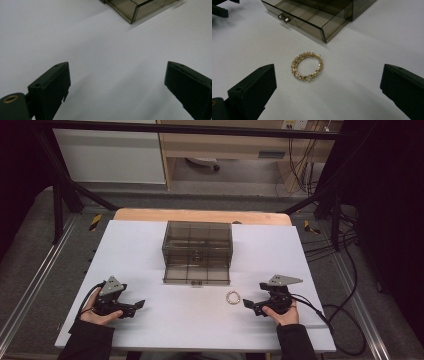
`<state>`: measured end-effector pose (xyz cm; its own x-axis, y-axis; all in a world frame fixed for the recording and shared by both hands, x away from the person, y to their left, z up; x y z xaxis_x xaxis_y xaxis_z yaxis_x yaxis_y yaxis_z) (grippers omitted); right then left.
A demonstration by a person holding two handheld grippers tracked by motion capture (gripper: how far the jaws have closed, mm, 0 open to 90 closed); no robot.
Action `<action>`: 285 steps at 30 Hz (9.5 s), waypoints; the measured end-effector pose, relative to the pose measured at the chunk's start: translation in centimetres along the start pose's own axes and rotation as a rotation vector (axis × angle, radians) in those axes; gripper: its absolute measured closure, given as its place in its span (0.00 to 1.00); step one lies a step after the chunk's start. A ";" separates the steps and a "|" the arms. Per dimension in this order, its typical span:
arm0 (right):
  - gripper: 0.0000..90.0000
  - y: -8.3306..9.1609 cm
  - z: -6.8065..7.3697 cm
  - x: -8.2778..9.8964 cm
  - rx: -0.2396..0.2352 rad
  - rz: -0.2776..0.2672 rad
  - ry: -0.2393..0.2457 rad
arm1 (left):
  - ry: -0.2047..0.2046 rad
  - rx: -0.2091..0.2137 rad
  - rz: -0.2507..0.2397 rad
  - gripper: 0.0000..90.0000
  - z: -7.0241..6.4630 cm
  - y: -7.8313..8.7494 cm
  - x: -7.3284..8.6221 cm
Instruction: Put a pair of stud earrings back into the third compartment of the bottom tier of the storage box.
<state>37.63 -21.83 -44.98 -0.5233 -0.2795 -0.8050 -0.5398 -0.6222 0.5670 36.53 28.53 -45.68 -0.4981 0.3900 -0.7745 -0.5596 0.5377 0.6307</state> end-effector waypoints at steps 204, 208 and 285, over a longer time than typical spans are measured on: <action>0.95 -7.2 4.5 -8.4 -0.009 0.082 0.086 | 0.026 0.005 -0.002 0.07 0.4 -0.2 0.3; 0.95 -7.6 4.2 -8.5 -0.002 0.082 0.078 | 0.026 0.004 -0.002 0.07 0.4 -0.2 0.3; 0.25 -6.3 4.6 -8.7 0.036 0.042 0.028 | 0.020 0.005 -0.001 0.07 0.3 -0.1 0.2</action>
<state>42.56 -12.10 -40.73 -0.5275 -0.3259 -0.7845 -0.5414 -0.5826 0.6061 36.71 28.81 -45.95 -0.5112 0.3745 -0.7736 -0.5567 0.5415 0.6300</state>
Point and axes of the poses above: each handheld gripper's, and its own axes: y roughly backward along the jaws, x roughly out of its underside, z roughly to its left, the point moved 1 cm from there along -y, roughly forward along the jaws, and after that the axes turned 3 degrees about x, right-handed, at the moved point
